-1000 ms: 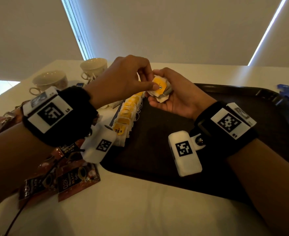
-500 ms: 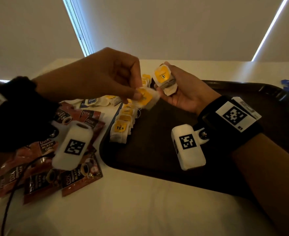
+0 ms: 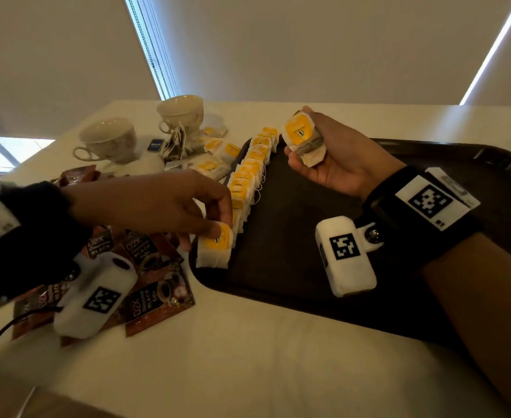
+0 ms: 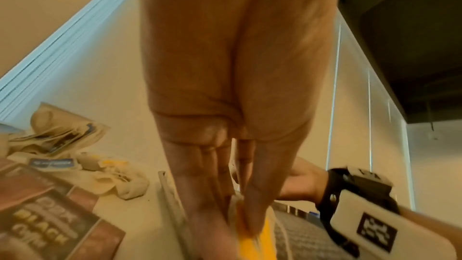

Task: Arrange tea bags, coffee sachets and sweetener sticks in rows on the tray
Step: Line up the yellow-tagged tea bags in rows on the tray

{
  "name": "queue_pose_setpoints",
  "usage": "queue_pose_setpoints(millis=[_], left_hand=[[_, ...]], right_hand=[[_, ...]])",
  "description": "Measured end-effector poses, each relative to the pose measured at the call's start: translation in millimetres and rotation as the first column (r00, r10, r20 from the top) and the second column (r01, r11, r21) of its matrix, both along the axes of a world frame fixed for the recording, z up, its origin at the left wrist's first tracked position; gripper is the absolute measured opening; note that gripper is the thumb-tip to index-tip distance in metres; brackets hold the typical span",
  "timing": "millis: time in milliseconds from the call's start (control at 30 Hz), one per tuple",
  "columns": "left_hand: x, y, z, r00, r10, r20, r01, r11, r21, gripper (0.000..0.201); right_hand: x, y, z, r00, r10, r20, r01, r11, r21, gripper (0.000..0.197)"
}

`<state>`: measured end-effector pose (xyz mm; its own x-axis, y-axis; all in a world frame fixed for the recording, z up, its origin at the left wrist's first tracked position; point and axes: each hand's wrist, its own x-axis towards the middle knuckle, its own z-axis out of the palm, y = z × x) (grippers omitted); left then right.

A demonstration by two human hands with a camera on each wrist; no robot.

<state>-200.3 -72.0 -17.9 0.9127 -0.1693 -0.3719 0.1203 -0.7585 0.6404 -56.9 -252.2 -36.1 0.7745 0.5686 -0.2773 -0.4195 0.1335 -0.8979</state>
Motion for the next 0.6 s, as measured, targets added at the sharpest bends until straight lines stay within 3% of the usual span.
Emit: queue_pose_setpoints(millis=[67,133,233,333,433,600], left_hand=[[4.2,0.3,-2.7,0.994,-0.061,0.096,0.042,0.980,0.193,0.012],[5.9,0.9,-5.0,0.956,-0.179,0.231,0.075,0.914,0.398,0.022],[-4.9,-3.1,-3.4,0.879,-0.290,0.378,0.072,0.865,0.496,0.028],[-19.4,-10.8,-3.2,0.832,-0.425,0.356,0.157,0.797,0.584,0.025],[-27.6,-14.0,-12.5,0.861,-0.423,0.282,0.168,0.760,0.628,0.033],[-27.2,-10.5,-23.9,0.814,-0.498,0.298,0.203,0.725,0.658,0.024]], right_hand=[[0.6,-1.1,0.3,1.000,0.002,0.008,-0.002,1.000,-0.007,0.033],[0.9,-1.8,0.2,1.000,0.003,0.012,-0.003,1.000,-0.010,0.033],[1.2,-0.8,-1.2,1.000,0.001,0.017,-0.001,1.000,-0.021,0.033],[2.1,-0.6,-1.2,1.000,0.008,0.011,-0.008,1.000,-0.024,0.034],[2.0,-0.4,-1.0,1.000,0.013,0.011,-0.013,1.000,-0.022,0.034],[1.5,-0.5,-0.2,1.000,0.018,0.007,-0.018,1.000,-0.017,0.033]])
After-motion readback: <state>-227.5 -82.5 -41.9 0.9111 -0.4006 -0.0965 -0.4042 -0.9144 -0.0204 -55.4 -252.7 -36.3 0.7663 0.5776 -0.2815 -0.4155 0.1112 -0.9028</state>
